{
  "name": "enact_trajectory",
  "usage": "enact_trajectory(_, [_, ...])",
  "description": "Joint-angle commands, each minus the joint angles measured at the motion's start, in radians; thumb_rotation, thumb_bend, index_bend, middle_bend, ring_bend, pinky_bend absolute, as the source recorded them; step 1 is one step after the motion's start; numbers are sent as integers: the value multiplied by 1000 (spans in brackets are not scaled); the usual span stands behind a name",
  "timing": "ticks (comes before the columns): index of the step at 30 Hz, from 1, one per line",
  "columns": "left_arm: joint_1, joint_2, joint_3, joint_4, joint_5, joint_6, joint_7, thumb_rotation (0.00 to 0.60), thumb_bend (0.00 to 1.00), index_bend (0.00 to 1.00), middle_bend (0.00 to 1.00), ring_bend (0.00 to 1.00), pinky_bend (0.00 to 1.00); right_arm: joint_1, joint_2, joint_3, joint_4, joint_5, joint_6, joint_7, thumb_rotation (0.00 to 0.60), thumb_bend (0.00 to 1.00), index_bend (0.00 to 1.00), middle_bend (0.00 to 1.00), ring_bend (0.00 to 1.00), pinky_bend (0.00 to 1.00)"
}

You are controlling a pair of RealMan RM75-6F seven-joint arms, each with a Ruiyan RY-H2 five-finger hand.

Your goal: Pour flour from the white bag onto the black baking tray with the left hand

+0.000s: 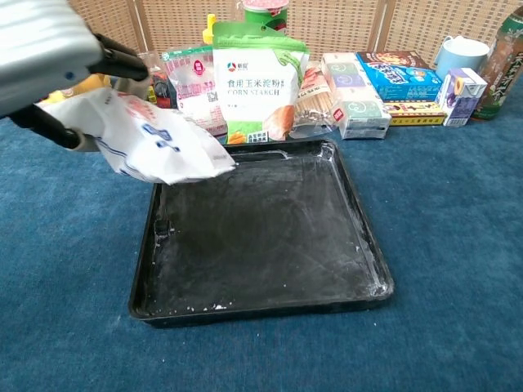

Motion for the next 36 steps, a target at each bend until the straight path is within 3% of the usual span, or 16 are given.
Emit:
enact_trajectory(1, [-73,11,-13,-28,77,-77,142,600,472,893,795,759,731,1,1,1,2,2,-1,4,600,17,10,0,0,0])
enact_trajectory(5, [-126,12,-18,-32,132,-135,243,600,462,892,795,759,730,1,2,1,3,3,-3,8,600,17,10,0,0,0])
enact_trajectory(8, [-190,26,-26,-29,219,-229,407,600,455,892,794,758,719,0,1,1,5,3,-1,9,600,17,10,0,1,0])
enact_trajectory(12, [-210,35,-15,-52,235,-305,498,600,441,892,795,759,714,0,3,0,6,0,-1,13,600,16,10,0,1,0])
enact_trajectory(19, [-210,34,1,-54,227,-311,524,600,438,901,794,758,725,-2,7,2,8,2,3,23,600,17,10,0,0,0])
enact_trajectory(25, [-197,32,-1,-41,209,-220,483,600,445,900,818,797,812,-1,4,1,6,3,0,15,600,16,10,0,1,0])
enact_trajectory(31, [-210,58,22,-26,230,-243,510,600,522,901,867,906,893,0,0,-3,2,-4,-2,-1,600,16,10,0,0,0])
enact_trajectory(36, [-191,41,11,-27,198,-220,529,600,587,913,917,950,912,-1,1,-2,2,-3,1,1,600,17,10,0,0,0])
